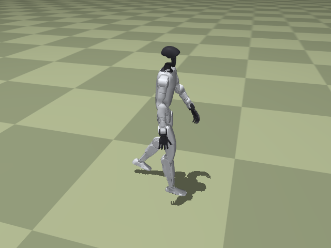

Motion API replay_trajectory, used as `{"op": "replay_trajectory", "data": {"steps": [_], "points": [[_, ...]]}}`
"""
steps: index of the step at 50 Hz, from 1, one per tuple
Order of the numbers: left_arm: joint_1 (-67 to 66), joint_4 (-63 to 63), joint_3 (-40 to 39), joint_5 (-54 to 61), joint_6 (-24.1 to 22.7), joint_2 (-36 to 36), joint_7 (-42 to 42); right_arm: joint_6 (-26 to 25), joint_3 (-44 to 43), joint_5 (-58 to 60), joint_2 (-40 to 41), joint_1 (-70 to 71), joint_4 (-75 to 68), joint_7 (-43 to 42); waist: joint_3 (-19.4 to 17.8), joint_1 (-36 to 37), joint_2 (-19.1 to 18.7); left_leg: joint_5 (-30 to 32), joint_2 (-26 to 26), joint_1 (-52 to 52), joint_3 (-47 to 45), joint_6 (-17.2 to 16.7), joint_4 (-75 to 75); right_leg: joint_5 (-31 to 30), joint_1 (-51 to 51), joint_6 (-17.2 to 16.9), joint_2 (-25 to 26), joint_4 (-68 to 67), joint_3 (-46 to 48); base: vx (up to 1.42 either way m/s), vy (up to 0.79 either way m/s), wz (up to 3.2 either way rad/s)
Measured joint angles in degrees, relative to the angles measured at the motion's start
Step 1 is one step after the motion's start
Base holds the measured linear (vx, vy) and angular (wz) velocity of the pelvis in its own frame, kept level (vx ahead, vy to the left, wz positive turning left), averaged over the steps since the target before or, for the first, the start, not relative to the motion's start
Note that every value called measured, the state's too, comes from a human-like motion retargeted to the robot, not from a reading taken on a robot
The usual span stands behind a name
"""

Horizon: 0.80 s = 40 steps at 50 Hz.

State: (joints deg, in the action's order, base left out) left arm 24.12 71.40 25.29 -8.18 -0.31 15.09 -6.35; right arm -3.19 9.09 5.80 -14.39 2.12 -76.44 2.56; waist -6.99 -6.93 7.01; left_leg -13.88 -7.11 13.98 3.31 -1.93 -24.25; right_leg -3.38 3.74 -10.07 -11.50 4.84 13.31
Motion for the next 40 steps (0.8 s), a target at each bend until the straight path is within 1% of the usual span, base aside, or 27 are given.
{"op": "replay_trajectory", "data": {"steps": [2,4,5,7,10,13,15,17,20,23,25,28,31,34,37,40], "points": [[-5.6,5.93,-1.79,-1.69,2.07,-1.24,-1.27,0.1,1.68,1.16,-0.94,2.95,-0.07,-1.23,1.23,1.09,0.55,4.36,-0.58,-7.43,-1.45,1.16,-13.04,2.47,-1.24,1.31,-0.82,-0.93,-0.06,0.59,-0.25,0.15],[-10.96,10.75,-4.74,-2.08,3.95,-1.76,-2.33,-0.06,2.77,3.12,-2.16,6.51,-0.08,-2.29,2.3,2.63,0.62,6.42,-0.06,-15.45,-3.88,2.72,-24.81,4.44,-1.92,2.22,-0.86,-1.54,-0.25,0.56,-0.22,-0.01],[-13.54,12.72,-6.37,-1.97,4.75,-1.76,-2.78,-0.2,3.21,4.19,-2.82,8.47,-0.08,-2.74,2.62,3.67,0.63,6.54,0.48,-19.1,-5.4,3.74,-29.68,5.31,-2.25,2.52,-0.72,-1.78,-0.51,0.54,-0.21,-0.3],[-18.45,14.96,-9.29,-1.3,5.47,-0.94,-3.62,-0.33,4.08,5.63,-4.14,12.8,0.14,-3.58,2.46,6.61,1.04,3.72,1.87,-24.38,-9.05,6.42,-35.14,6.72,-3.12,2.63,-0.39,-2.15,-1.68,0.52,-0.19,-0.58],[-25.52,15.63,-12.08,0.22,4.97,1.08,-4.87,0.03,5.14,6.21,-5.96,19.26,1.23,-5.07,1.41,11.9,2.35,-2.31,2.94,-29.33,-14.3,9.98,-35.66,8.53,-4.44,2.11,-0.28,-2.77,-4.0,0.5,-0.15,-0.86],[-31.67,14.1,-12.44,2.59,3.89,3.08,-5.38,0.79,5.48,4.73,-7.59,24.58,4.01,-7.42,0.02,17.12,3.59,-4.59,2.03,-31.69,-17.27,11.11,-27.15,10.14,-5.73,1.44,-0.17,-3.44,-6.21,0.49,-0.1,-0.86],[-34.89,12.77,-12.2,4.54,3.56,4.07,-5.07,1.28,5.22,3.2,-8.59,27.3,6.71,-9.25,-0.91,20.2,3.76,-3.63,1.16,-32.07,-17.8,10.71,-17.9,10.87,-6.8,1.51,0.51,-3.83,-7.84,0.49,-0.06,-0.71],[-36.94,11.64,-12.43,6.69,3.61,4.57,-4.32,1.74,4.52,1.93,-9.37,29.23,9.93,-10.84,-1.83,22.93,3.04,-1.06,0.99,-31.11,-17.89,9.47,-6.2,11.75,-8.22,1.46,2.11,-4.19,-8.98,0.51,-0.03,-0.62],[-38.31,10.35,-14.16,9.9,3.81,4.4,-2.97,2.51,3.04,0.83,-9.94,30.98,14.96,-12.34,-3.18,26.1,0.49,3.63,2.72,-28.18,-20.03,6.37,11.64,13.38,-11.36,1.35,6.03,-4.6,-9.9,0.54,0.01,-0.45],[-38.02,9.12,-17.28,12.18,3.91,2.97,-2.55,3.23,1.81,0.38,-9.48,31.38,19.13,-12.05,-4.17,27.07,-2.2,6.2,4.84,-25.7,-27.82,1.71,23.72,14.77,-15.25,1.41,9.91,-4.76,-10.09,0.56,0.04,-0.07],[-37.66,8.07,-19.14,13.34,3.83,1.68,-3.24,3.6,1.45,0.28,-8.49,30.88,20.71,-10.89,-4.02,26.79,-3.02,6.32,5.44,-24.93,-34.81,-1.24,27.9,15.55,-17.17,1.28,11.54,-5.15,-9.85,0.57,0.05,0.19],[-36.22,6.32,-21.29,15.38,3.58,-0.49,-5.83,3.76,1.52,0.67,-6.08,29.2,21.25,-7.36,-2.97,25.85,-2.83,5.2,5.91,-24.0,-43.27,-3.54,29.23,16.1,-18.63,1.1,12.54,-6.69,-9.96,0.58,0.07,0.09],[-32.39,5.82,-22.83,17.25,3.15,-1.91,-9.38,3.92,1.51,1.63,-3.09,26.79,19.83,-2.42,-1.21,24.61,-2.2,3.96,6.5,-22.58,-45.53,-3.75,29.25,15.11,-18.45,0.76,13.17,-10.0,-10.95,0.59,0.1,-0.08],[-27.44,6.58,-22.33,17.28,1.53,-2.26,-11.55,4.66,1.31,2.9,-0.58,21.88,16.9,0.99,0.93,23.38,-2.53,1.73,7.24,-19.83,-43.85,-3.2,29.25,11.01,-17.03,-0.41,13.93,-17.21,-12.01,0.62,0.15,0.01],[-20.84,7.63,-19.81,15.42,-0.08,-1.18,-11.2,4.92,0.82,3.98,0.77,15.47,13.12,1.84,3.14,21.78,-3.87,-1.01,8.54,-17.22,-40.93,-2.15,28.63,3.88,-11.51,-1.56,15.12,-31.3,-13.21,0.59,0.19,0.41],[-12.2,7.63,-16.19,12.88,-0.28,0.93,-7.97,3.65,-0.56,4.2,0.76,9.0,8.98,0.26,4.59,19.43,-4.89,-3.72,9.0,-16.45,-36.59,-1.17,26.44,-2.07,-2.69,-2.84,15.8,-47.78,-13.91,0.53,0.18,1.05]]}}
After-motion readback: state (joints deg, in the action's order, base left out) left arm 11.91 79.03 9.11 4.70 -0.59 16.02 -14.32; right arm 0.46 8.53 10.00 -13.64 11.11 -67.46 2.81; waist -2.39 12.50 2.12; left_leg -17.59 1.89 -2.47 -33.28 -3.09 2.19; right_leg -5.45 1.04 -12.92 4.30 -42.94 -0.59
